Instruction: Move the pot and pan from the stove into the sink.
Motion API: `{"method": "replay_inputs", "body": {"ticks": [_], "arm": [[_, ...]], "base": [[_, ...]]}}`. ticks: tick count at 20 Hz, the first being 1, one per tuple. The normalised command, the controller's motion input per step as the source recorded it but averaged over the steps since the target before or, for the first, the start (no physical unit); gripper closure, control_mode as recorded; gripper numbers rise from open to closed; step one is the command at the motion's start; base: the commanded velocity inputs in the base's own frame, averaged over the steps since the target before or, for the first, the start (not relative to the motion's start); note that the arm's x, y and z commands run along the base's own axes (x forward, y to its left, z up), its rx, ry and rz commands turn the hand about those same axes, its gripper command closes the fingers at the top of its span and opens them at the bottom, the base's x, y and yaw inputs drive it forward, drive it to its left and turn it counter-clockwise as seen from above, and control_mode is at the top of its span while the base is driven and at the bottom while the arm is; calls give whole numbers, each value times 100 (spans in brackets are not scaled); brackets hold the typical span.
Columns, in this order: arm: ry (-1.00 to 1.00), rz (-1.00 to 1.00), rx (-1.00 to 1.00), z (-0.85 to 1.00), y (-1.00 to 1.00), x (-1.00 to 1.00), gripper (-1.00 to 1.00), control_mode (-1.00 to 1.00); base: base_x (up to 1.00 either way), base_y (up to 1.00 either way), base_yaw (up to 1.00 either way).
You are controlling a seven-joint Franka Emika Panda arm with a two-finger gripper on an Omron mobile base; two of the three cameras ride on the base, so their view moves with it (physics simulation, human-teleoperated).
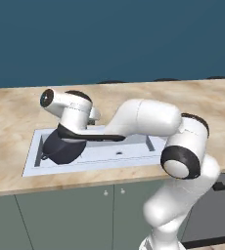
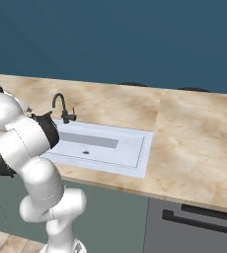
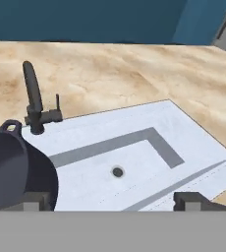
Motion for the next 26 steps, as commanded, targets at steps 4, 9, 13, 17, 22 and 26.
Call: {"method": "replay_inputs", "body": {"ticks": [4,9,13,17,22,26], "arm": [[-17,1,30,-29,-61,-74,-100,-100],[-9,4,43,-13,-63,-45,-100,-100],[-5,5,44,-14,-68,-34,-100,-100],[-1,3,39,-19,-75,-53,-100,-100],[1,2,19,-9,-57,-53,-100,-100],[0,0,0,0,-2,-2,-100,-100]], "base": [[0,0,0],[0,0,0],[0,0,0],[0,0,0],[0,0,0],[0,0,0]]}}
